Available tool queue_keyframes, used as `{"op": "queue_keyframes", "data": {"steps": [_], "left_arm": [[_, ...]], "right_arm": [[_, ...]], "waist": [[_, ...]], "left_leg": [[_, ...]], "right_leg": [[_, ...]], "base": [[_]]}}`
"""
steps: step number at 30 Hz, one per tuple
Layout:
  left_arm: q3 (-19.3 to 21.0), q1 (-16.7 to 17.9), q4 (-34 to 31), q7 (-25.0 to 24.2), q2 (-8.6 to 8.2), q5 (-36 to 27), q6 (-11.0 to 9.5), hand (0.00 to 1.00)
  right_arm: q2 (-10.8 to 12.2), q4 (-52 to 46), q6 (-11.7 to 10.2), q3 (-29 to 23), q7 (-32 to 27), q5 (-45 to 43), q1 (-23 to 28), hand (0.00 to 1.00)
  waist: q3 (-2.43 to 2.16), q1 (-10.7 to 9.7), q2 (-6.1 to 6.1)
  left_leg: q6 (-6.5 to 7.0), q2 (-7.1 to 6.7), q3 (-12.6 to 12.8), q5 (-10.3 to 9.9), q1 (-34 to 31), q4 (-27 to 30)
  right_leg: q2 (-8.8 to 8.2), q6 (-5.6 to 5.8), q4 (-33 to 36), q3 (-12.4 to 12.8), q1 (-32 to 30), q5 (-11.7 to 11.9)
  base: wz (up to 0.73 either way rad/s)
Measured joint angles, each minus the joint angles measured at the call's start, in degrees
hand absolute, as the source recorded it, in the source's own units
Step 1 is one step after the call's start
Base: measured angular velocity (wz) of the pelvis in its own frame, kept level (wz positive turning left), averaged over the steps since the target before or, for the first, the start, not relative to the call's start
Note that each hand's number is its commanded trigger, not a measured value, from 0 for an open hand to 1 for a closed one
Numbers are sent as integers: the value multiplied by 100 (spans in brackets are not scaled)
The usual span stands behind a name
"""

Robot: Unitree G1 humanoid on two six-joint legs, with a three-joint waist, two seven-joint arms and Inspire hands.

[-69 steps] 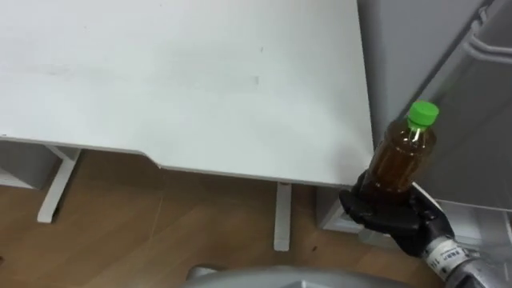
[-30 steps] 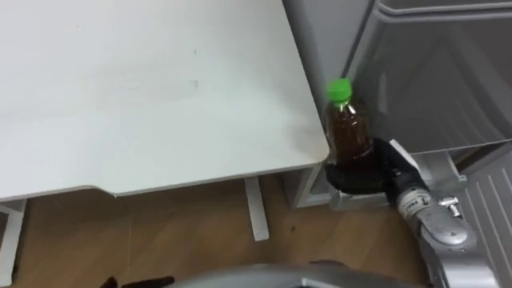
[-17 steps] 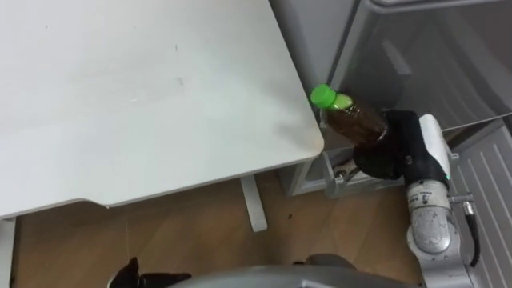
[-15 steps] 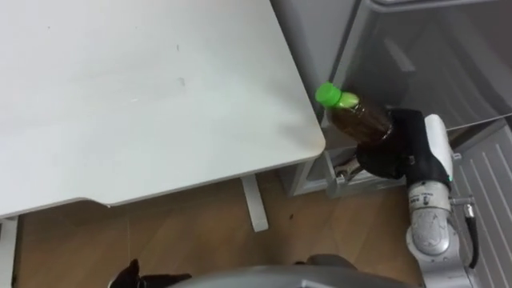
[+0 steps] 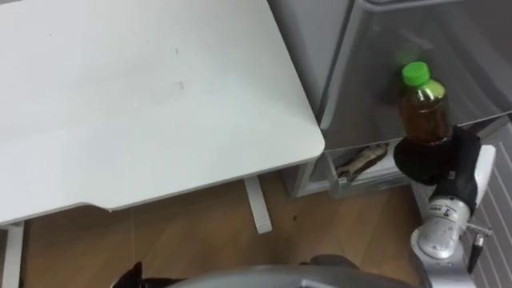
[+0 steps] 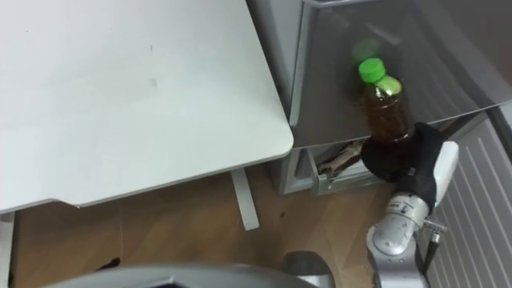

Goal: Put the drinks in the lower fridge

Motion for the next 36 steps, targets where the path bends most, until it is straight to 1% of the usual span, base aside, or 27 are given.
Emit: {"op": "queue_keyframes", "data": {"steps": [3, 4, 6, 10, 12, 14, 16, 17, 18, 19, 22, 24, 25, 27, 28, 29, 30, 31, 33, 34, 36], "left_arm": [[-30, 35, -98, 6, 0, -9, 2, 0], [-34, 72, -119, 4, 0, -14, 3, 0], [-80, 131, -222, -6, 0, -32, 2, 0], [-80, 200, -358, -53, 0, -22, 0, 0], [-79, 217, -359, -63, 0, -34, -3, 0], [-78, 231, -362, -63, 5, -23, -10, 0], [-78, 245, -379, -62, 30, -23, -13, 0], [-78, 245, -403, -62, 50, -23, -13, 0], [-78, 245, -416, -61, 49, -17, -16, 0], [-80, 245, -418, -61, 49, -17, -16, 0], [-78, 225, -400, -55, 55, 5, -22, 0], [-77, 190, -400, -139, 76, 8, -19, 0], [-77, 188, -402, -170, 92, 8, -15, 0], [-77, 138, -408, -218, 132, 14, 33, 0], [-78, 128, -404, -222, 137, 12, 58, 0], [-80, 77, -405, -238, 143, 6, 115, 0], [-80, 10, -388, -258, 178, 3, 138, 0], [-80, -30, -390, -268, 195, 5, 150, 0], [-83, -187, -375, -277, 230, 8, 179, 0], [-82, -221, -375, -277, 236, 9, 187, 0], [-75, -447, -315, -274, 244, 40, 258, 0]], "right_arm": [[-6, 494, 0, -29, -252, 859, -149, 100], [-6, 531, 9, -22, -264, 1025, -148, 100], [-7, 723, 10, -12, -324, 1547, -149, 100], [-7, 904, 12, -12, -359, 2228, -156, 100], [-7, 912, 12, -14, -376, 2692, -173, 100], [-8, 940, 12, -15, -411, 2961, -214, 100], [-16, 1031, 10, 6, -387, 3547, -349, 100], [-21, 1185, 10, 8, -362, 3925, -470, 100], [-42, 1287, 10, 10, -338, 4182, -554, 100], [-48, 1334, 10, 15, -325, 4251, -600, 100], [-107, 1575, 8, 20, -108, 4980, -926, 100], [-189, 1908, 8, 10, 142, 5918, -1316, 100], [-201, 2008, 8, -4, 201, 6141, -1415, 100], [-266, 2148, 14, -44, 363, 7039, -1656, 100], [-266, 2231, 16, -73, 407, 7206, -1754, 100], [-267, 2440, 18, -123, 474, 7407, -1992, 100], [-271, 2709, 19, -177, 549, 7593, -2262, 100], [-275, 2821, 21, -219, 564, 7700, -2384, 100], [-284, 3082, 15, -373, 617, 7910, -2772, 100], [-287, 3144, 16, -412, 666, 7959, -2845, 100], [-341, 3432, 19, -625, 830, 8066, -3146, 100]], "waist": [[0, 0, 12], [3, 9, 21], [-12, 2, 57], [-12, 20, 88], [-6, 17, 94], [-5, 35, 90], [10, 71, 66], [20, 105, 32], [17, 163, 25], [17, 176, 25], [18, 210, 22], [20, 257, 19], [18, 255, 19], [17, 272, 22], [17, 275, 21], [4, 291, 44], [28, 291, 54], [29, 303, 57], [53, 343, 70], [61, 336, 73], [125, 420, 106]], "left_leg": [[0, 1, -6, 0, -15, -16], [0, 1, -7, 0, -15, -23], [0, 0, -14, 0, -2, -52], [-1, -4, -11, 1, 2, -40], [-1, -9, -20, 1, -13, -26], [-1, -20, -21, 1, -53, 0], [-1, -21, -27, 1, -94, 22], [-1, -21, -33, 1, -120, 53], [-1, -21, -37, 1, -144, 52], [-1, -21, -39, 1, -164, 54], [1, -31, -80, 2, -322, 129], [2, -40, -84, 3, -474, 160], [2, -38, -91, 3, -520, 183], [2, -38, -167, 3, -725, 291], [3, -38, -172, 4, -792, 318], [14, -35, -181, 13, -932, 351], [19, -43, -197, 17, -1041, 394], [20, -45, -200, 18, -1115, 439], [23, -72, -205, 19, -1448, 582], [27, -82, -215, 21, -1528, 626], [58, -138, -210, 40, -1823, 753]], "right_leg": [[2, 11, -17, -7, -4, -9], [2, 12, -18, -9, -5, -12], [2, 15, -18, -10, -6, -27], [-2, 18, -12, -11, -6, -46], [-12, 18, -4, -21, -17, -61], [-23, 22, 34, -15, -58, -80], [-30, 14, 77, -14, -111, -87], [-35, 11, 89, -18, -129, -90], [-37, 9, 102, -18, -170, -92], [-38, 8, 104, -18, -193, -92], [-67, 3, 119, -43, -310, -86], [-86, -5, 195, -53, -463, -80], [-90, -8, 199, -62, -496, -77], [-121, -15, 216, -116, -633, -73], [-129, -23, 230, -130, -690, -66], [-146, -43, 274, -170, -813, -31], [-170, -47, 343, -181, -935, -29], [-182, -48, 393, -186, -1017, -29], [-237, -55, 575, -189, -1357, -28], [-254, -57, 616, -194, -1445, -27], [-335, -76, 781, -185, -1779, -15]], "base": [[0], [0], [0], [0], [0], [0], [0], [0], [0], [5], [7], [4], [10], [14], [9], [5], [6], [5], [2], [3], [0]]}}
